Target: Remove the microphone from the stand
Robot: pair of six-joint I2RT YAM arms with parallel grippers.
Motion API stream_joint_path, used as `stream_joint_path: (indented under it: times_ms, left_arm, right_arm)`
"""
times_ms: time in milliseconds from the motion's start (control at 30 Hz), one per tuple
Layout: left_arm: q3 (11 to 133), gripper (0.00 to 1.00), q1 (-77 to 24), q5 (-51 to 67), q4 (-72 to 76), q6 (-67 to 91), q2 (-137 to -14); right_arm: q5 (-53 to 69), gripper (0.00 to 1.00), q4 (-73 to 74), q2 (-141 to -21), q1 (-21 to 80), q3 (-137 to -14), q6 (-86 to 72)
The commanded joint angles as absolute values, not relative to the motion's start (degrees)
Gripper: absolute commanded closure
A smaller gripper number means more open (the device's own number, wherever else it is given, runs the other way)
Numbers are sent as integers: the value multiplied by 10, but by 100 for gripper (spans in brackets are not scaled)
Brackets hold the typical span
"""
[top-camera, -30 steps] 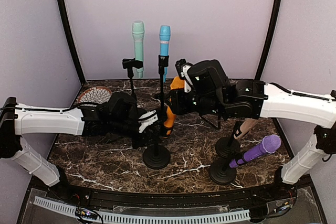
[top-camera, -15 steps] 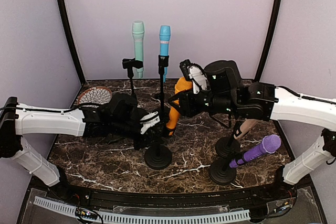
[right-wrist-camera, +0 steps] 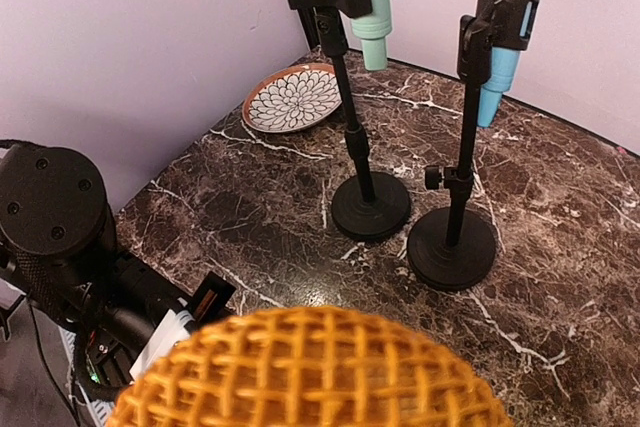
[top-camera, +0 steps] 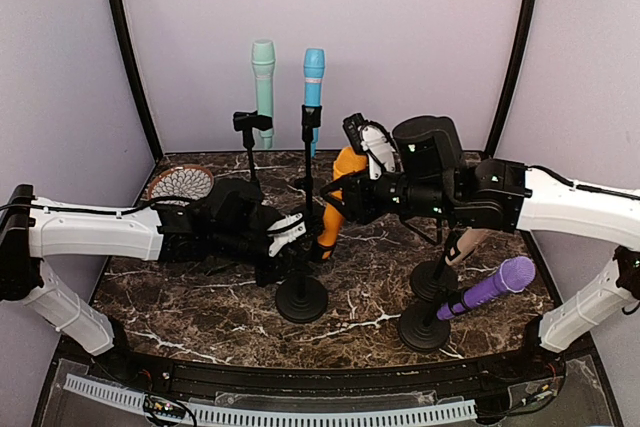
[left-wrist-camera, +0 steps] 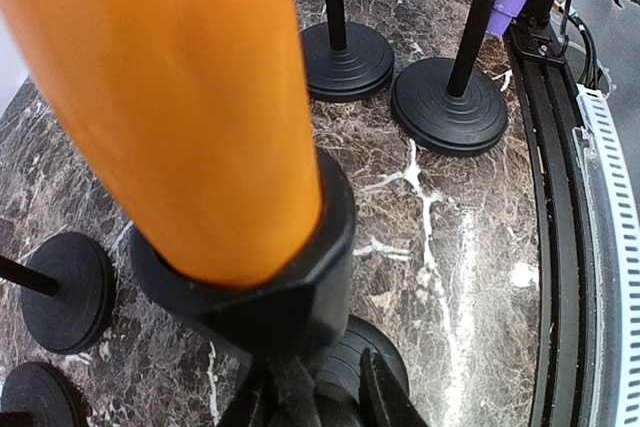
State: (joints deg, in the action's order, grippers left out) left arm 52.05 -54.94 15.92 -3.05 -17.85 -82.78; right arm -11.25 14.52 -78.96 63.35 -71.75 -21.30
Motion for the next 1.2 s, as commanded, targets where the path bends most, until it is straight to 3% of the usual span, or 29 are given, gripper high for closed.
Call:
stream_joint_path:
  times_ms: [0, 567, 1167]
  left_arm:
    - [518, 100, -557, 157, -75, -198, -840]
    - [519, 100, -561, 155, -76, -200, -843]
    - [521, 100, -564, 152, -79, -200, -844]
  right_arm:
    - [-173, 88, 90, -785, 632, -755, -262]
    - [-279, 89, 141, -837, 646, -816, -330]
    - [-135, 88, 41, -786, 635, -768, -227]
